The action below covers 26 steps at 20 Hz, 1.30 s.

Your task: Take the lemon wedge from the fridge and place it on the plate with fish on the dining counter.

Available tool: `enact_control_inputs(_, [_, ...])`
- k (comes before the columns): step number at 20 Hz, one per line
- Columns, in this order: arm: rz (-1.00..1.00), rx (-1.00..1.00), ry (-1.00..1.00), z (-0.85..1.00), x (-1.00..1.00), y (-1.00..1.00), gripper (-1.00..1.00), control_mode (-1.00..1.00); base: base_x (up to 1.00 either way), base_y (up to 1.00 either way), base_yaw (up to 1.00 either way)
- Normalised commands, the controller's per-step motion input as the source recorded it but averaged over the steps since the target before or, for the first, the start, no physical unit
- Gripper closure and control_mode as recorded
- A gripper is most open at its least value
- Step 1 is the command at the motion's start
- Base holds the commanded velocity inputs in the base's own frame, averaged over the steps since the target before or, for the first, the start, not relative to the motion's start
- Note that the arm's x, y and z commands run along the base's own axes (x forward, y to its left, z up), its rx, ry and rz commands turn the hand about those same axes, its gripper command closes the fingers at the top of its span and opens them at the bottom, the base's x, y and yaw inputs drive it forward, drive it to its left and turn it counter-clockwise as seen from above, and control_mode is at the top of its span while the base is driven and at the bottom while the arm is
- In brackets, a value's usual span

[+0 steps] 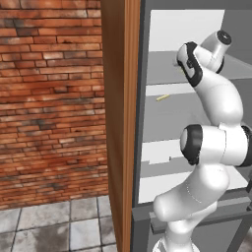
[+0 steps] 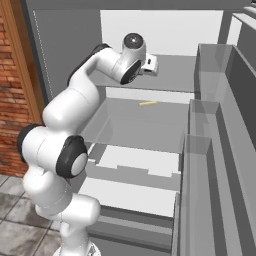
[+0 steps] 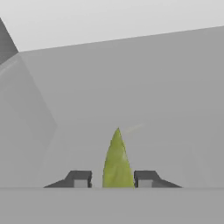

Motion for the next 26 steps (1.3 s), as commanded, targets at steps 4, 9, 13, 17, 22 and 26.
enact_control_inputs(4, [0.00, 0.00, 0.00, 0.00, 0.00, 0.00, 1.00, -1.00, 0.00, 0.00, 0.00])
enact_control_inputs(9, [0.00, 0.00, -0.04, 0.07, -0.38, 0.00, 1.00, -1.00, 0.00, 0.00, 0.00])
enact_control_inputs(13, [0.00, 0.00, -0.29, 0.59, -1.00, 0.00, 1.00, -1.00, 0.00, 0.00, 0.00])
enact_control_inputs(17, [0.00, 0.00, -0.38, 0.54, -1.00, 0.00, 1.00, -1.00, 0.00, 0.00, 0.00])
enact_control_inputs(22, [0.00, 0.01, -0.19, 0.04, -1.00, 0.01, 1.00, -1.00, 0.00, 0.00, 0.00])
enact_control_inputs(26, [0.00, 0.00, -0.03, -0.37, -1.00, 0.07, 1.00, -1.00, 0.00, 0.00, 0.00])
